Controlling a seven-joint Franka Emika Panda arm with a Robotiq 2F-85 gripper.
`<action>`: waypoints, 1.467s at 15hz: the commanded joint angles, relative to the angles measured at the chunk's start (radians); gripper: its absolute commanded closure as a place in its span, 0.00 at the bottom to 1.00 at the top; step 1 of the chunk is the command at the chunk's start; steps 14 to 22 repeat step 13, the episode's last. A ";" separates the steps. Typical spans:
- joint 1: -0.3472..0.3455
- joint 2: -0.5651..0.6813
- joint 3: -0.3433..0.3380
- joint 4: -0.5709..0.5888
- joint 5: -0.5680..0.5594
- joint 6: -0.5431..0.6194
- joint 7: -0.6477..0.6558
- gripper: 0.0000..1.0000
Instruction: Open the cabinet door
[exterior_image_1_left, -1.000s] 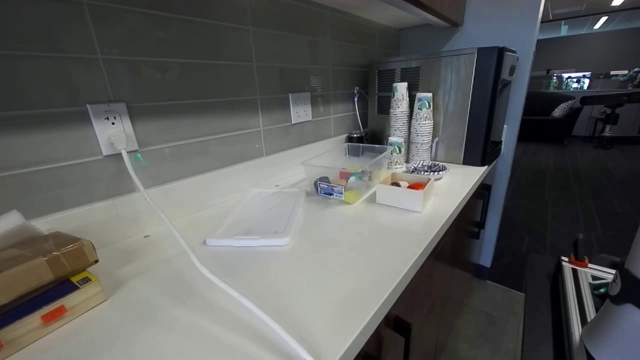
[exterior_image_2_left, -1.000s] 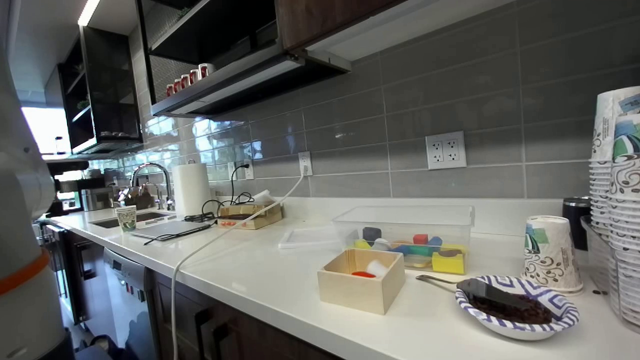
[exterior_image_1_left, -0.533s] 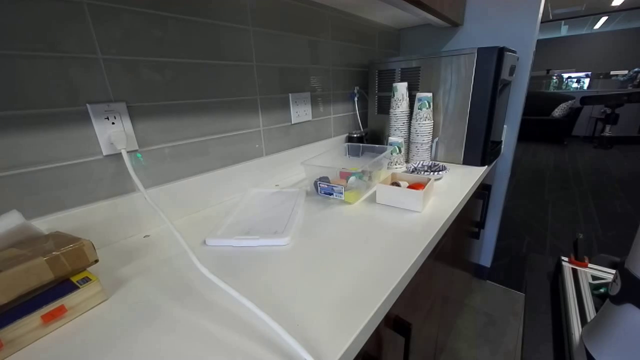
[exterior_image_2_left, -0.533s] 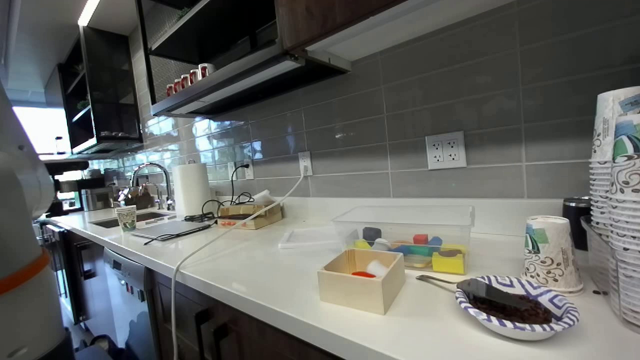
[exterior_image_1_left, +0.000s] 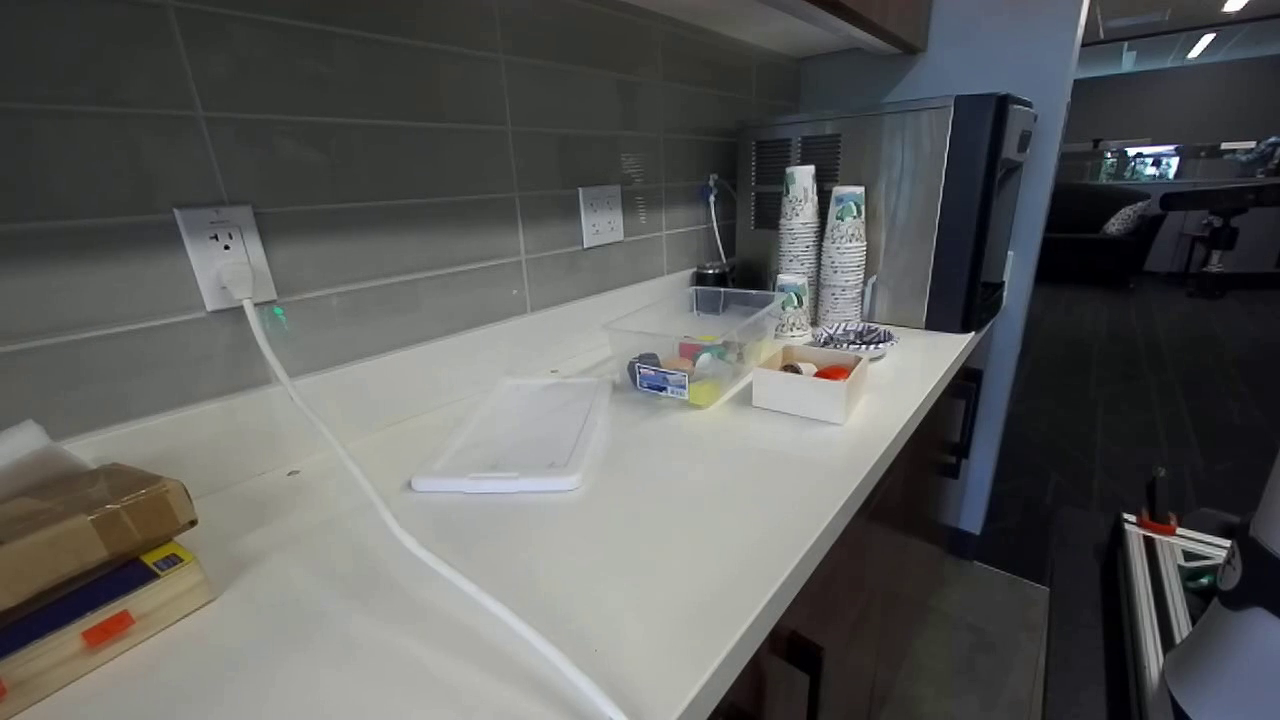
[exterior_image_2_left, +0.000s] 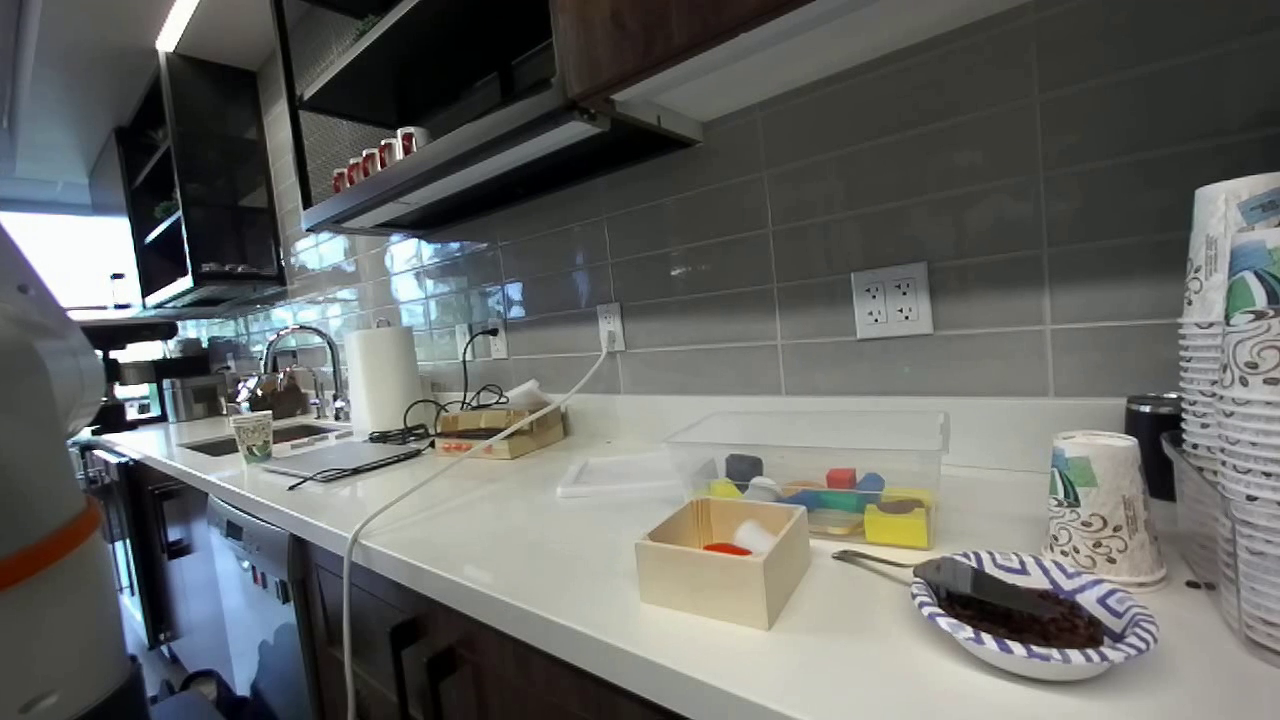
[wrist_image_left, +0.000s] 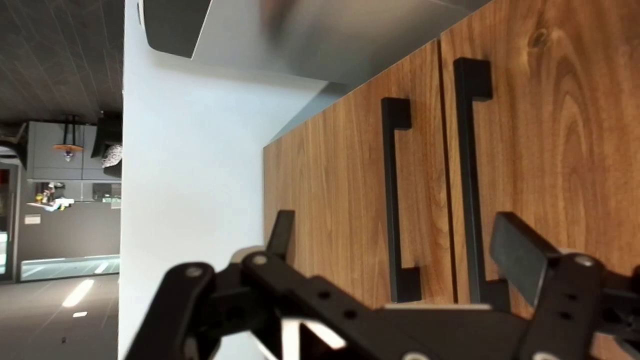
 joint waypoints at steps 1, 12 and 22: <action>0.020 -0.111 0.022 -0.117 0.004 0.004 -0.046 0.00; -0.028 -0.234 0.078 -0.284 0.026 0.026 -0.079 0.00; -0.029 -0.240 0.079 -0.294 0.027 0.027 -0.080 0.00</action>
